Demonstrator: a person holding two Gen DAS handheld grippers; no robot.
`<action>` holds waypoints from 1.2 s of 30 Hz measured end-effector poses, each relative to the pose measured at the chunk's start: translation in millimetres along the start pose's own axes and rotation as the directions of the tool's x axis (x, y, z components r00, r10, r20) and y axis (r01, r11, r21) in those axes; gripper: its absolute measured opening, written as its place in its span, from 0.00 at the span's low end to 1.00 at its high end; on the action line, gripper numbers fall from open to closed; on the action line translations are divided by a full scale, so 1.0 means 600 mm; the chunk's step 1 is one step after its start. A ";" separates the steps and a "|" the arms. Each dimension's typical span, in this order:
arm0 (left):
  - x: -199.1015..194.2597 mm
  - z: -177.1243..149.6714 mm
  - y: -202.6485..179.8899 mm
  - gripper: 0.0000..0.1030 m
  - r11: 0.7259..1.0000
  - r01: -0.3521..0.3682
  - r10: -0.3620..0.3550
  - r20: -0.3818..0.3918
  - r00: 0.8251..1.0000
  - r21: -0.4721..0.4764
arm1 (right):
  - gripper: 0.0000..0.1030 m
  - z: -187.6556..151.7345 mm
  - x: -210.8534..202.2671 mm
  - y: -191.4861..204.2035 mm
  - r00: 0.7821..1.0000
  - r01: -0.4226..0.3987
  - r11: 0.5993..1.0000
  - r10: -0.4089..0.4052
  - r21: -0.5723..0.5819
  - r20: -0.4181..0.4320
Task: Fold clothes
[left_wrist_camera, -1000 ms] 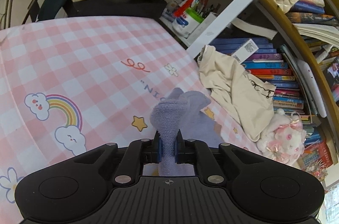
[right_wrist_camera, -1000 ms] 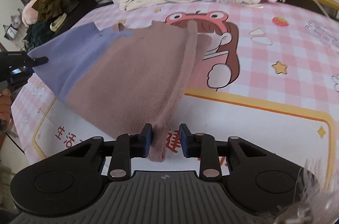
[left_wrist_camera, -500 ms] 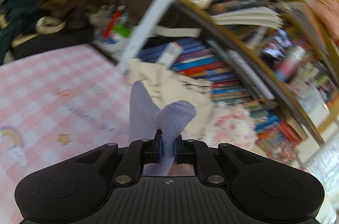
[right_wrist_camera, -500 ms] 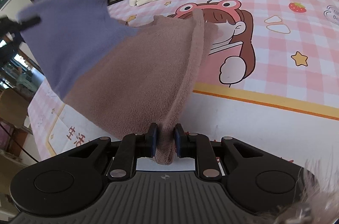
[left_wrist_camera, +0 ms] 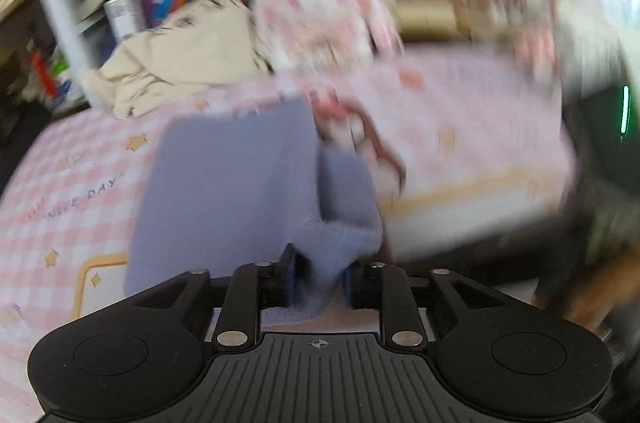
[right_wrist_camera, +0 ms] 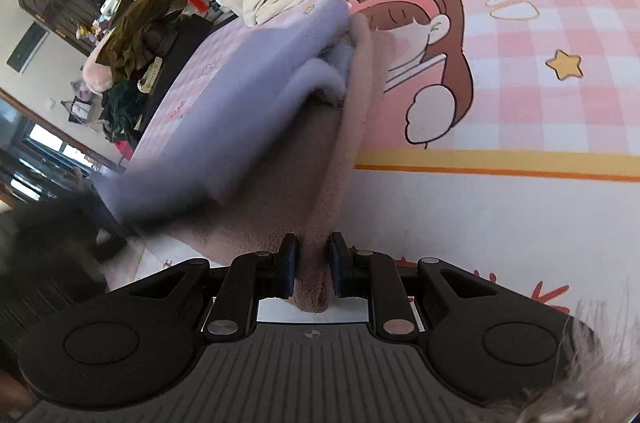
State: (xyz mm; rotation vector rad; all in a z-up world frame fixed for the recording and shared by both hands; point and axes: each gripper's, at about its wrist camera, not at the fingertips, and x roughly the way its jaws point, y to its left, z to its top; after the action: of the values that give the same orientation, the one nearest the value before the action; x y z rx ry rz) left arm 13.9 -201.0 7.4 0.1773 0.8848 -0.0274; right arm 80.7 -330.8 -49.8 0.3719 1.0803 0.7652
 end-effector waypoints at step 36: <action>-0.008 -0.053 0.125 0.50 0.986 0.146 -0.139 0.086 0.987 -0.082 | 0.58 0.162 0.009 0.006 0.919 -0.261 0.958 0.207 0.123 0.336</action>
State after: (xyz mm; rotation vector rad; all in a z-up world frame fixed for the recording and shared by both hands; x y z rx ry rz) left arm -6.2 -122.1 2.4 0.0298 0.8154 -0.1279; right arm 167.7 -316.0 -8.2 0.7535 0.8000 0.7959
